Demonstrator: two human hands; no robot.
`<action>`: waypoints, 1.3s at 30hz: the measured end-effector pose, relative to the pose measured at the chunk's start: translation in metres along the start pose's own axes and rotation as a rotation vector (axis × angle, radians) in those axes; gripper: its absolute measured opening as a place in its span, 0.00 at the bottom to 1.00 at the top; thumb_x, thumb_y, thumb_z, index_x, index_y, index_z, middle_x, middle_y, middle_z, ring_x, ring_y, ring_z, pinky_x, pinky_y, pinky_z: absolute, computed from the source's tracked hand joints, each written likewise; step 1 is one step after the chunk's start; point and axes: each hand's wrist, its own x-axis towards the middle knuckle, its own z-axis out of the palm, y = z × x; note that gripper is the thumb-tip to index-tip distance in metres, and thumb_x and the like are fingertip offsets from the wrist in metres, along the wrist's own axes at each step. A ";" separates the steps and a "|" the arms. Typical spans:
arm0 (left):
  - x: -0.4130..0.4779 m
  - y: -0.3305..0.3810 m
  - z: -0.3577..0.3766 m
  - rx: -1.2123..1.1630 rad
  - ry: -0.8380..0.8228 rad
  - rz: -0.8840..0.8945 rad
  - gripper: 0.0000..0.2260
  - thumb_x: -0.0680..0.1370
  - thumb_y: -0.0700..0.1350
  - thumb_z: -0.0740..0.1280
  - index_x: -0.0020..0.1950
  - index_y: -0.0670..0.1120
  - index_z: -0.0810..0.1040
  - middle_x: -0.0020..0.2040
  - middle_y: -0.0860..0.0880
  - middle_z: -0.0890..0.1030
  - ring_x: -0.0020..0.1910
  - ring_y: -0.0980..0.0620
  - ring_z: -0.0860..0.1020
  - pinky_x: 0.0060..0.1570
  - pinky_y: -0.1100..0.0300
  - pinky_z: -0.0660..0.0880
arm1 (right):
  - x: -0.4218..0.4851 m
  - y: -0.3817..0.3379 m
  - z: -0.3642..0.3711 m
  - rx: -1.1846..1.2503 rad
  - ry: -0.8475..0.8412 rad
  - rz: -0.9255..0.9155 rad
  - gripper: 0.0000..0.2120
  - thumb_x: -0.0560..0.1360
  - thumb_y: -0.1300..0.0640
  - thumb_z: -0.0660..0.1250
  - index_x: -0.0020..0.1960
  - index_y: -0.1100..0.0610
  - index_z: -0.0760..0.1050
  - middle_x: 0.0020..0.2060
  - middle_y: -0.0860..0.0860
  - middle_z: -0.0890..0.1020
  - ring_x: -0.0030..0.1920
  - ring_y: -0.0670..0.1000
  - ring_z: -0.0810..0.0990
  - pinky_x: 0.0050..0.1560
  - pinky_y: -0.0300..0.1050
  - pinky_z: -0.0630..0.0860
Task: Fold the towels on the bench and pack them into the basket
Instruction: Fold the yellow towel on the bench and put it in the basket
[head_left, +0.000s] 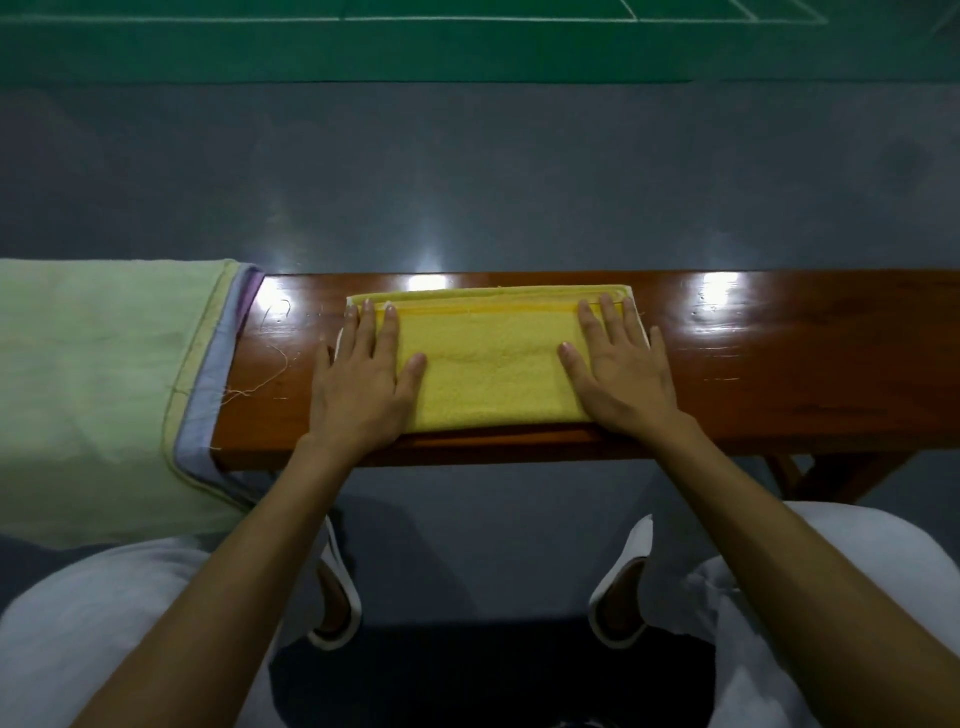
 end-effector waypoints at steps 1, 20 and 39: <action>-0.002 0.000 -0.001 0.000 -0.001 0.002 0.33 0.84 0.66 0.43 0.85 0.51 0.42 0.84 0.48 0.41 0.83 0.49 0.40 0.79 0.41 0.44 | -0.002 -0.001 0.000 0.006 0.002 0.001 0.34 0.83 0.34 0.43 0.84 0.48 0.45 0.83 0.51 0.44 0.82 0.53 0.38 0.80 0.63 0.44; -0.020 0.040 -0.014 -0.126 0.098 0.111 0.27 0.83 0.58 0.62 0.77 0.44 0.69 0.80 0.39 0.65 0.81 0.39 0.58 0.78 0.43 0.58 | 0.006 0.031 -0.022 0.261 0.210 0.352 0.29 0.76 0.38 0.67 0.61 0.63 0.74 0.57 0.61 0.79 0.58 0.63 0.77 0.54 0.55 0.74; -0.006 0.057 -0.024 -0.812 0.100 -0.179 0.05 0.80 0.46 0.69 0.51 0.48 0.84 0.44 0.51 0.84 0.40 0.57 0.81 0.44 0.55 0.80 | 0.007 0.081 -0.084 0.629 0.242 0.481 0.14 0.77 0.52 0.72 0.56 0.61 0.80 0.53 0.59 0.83 0.56 0.61 0.81 0.52 0.53 0.77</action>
